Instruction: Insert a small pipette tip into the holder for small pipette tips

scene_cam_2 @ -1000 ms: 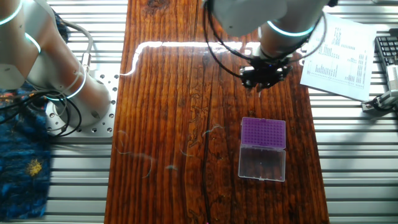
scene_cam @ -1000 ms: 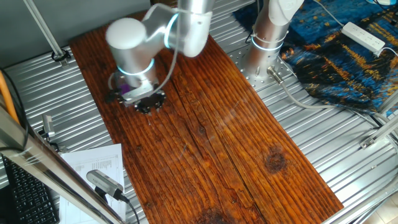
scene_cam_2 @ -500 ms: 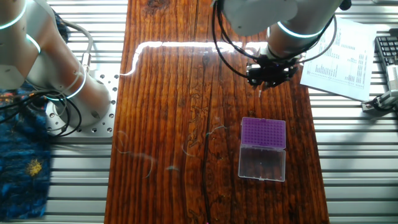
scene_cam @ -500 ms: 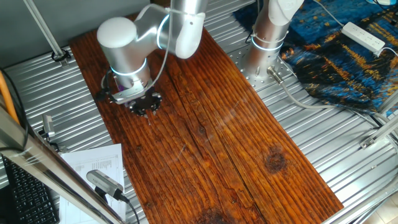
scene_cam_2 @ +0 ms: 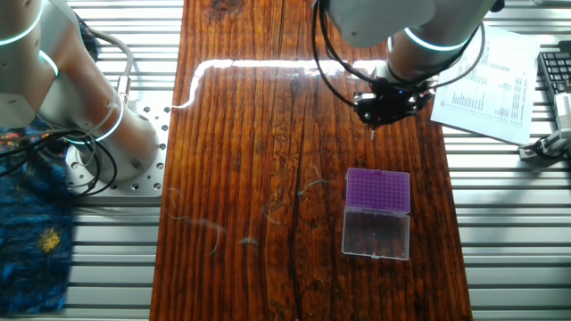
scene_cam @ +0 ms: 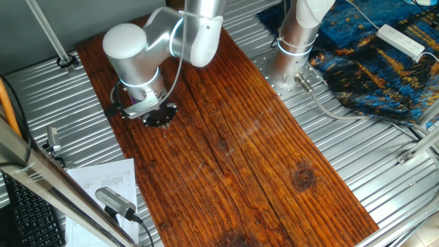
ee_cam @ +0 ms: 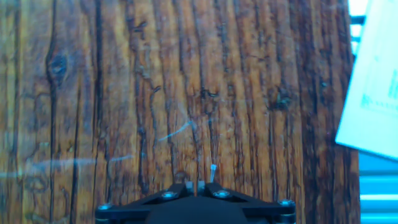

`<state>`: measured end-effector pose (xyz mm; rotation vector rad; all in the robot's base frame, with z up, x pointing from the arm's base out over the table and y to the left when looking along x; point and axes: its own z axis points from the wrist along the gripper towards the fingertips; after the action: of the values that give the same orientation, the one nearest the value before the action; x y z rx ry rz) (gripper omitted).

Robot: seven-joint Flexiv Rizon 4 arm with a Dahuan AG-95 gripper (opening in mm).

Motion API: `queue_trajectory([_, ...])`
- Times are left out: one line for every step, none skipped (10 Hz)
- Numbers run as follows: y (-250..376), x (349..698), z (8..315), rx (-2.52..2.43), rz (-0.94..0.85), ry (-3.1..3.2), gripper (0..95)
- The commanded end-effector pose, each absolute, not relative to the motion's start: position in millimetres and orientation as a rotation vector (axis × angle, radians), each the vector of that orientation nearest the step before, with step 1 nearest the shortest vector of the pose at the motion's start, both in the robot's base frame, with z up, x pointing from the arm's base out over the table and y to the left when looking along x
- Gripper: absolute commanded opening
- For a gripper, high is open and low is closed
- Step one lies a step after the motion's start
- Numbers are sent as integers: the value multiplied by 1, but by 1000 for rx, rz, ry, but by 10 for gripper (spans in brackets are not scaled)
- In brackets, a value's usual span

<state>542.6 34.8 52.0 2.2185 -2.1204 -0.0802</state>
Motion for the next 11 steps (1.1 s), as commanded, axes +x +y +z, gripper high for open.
queue_trajectory([42,555,56,2272,-41,-2081,190])
queue_trajectory([43,559,56,2280,-18,-2075,190])
queue_trajectory([43,561,51,2294,-5,-2076,190])
queue_trajectory([41,561,45,2270,-4,-2119,190])
queue_trajectory([39,562,43,2251,-4,-2145,190])
queue_trajectory([38,562,42,2241,-12,-2167,190])
queue_trajectory([38,562,42,2223,-44,-2216,190])
queue_trajectory([38,562,43,2193,-49,-2253,190])
queue_trajectory([38,563,39,2156,-45,-2288,190])
queue_trajectory([38,563,35,2158,-54,-2299,190])
queue_trajectory([39,564,33,2155,-65,-2316,190])
